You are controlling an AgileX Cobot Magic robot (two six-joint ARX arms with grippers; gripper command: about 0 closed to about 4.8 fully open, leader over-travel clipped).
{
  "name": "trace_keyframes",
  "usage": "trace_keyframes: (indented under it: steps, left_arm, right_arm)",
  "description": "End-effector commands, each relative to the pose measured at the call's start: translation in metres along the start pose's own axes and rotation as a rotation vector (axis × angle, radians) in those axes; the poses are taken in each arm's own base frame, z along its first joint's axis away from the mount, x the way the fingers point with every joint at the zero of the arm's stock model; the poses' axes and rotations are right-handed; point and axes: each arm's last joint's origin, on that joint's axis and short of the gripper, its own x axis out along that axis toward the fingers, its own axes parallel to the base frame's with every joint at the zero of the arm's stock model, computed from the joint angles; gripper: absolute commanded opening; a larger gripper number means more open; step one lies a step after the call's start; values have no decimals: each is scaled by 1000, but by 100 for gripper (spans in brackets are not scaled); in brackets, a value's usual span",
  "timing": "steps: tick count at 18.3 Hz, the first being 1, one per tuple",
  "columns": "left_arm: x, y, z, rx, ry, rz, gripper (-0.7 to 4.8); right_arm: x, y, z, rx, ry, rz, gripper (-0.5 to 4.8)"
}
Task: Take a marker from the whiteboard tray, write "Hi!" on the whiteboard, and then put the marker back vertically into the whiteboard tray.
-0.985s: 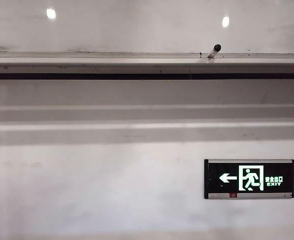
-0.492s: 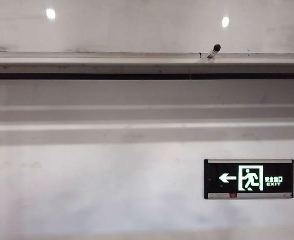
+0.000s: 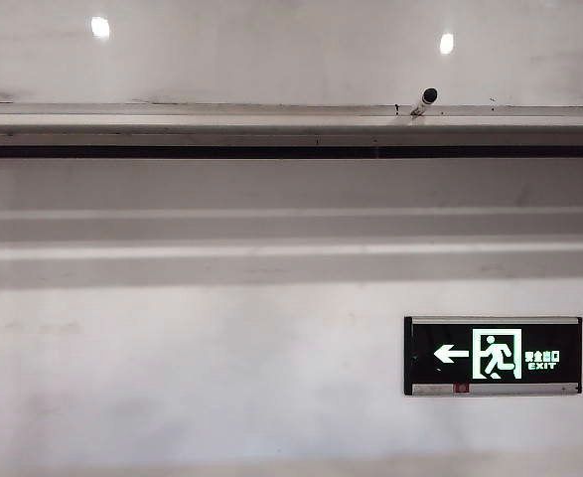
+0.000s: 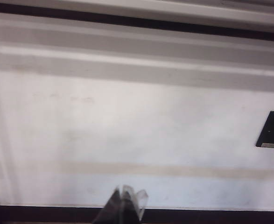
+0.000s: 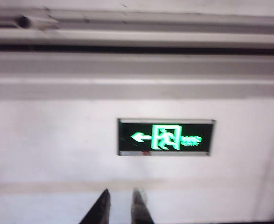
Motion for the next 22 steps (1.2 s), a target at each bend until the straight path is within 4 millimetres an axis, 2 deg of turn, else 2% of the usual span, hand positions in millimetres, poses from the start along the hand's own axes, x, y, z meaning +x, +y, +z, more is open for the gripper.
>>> trace_keyframes:
  steps: [1, 6, 22]
  left_arm:
    - [0, 0, 1, -3, -7, -1, -4]
    - [0, 0, 1, -3, -7, -1, -4]
    - [0, 0, 1, -3, -6, -1, -4]
  right_arm:
    - [0, -2, -1, 3, 5, -13, 67]
    - [0, -3, -1, -2, 8, 84, 67]
    - [0, -3, -1, -3, 8, 84, 67]
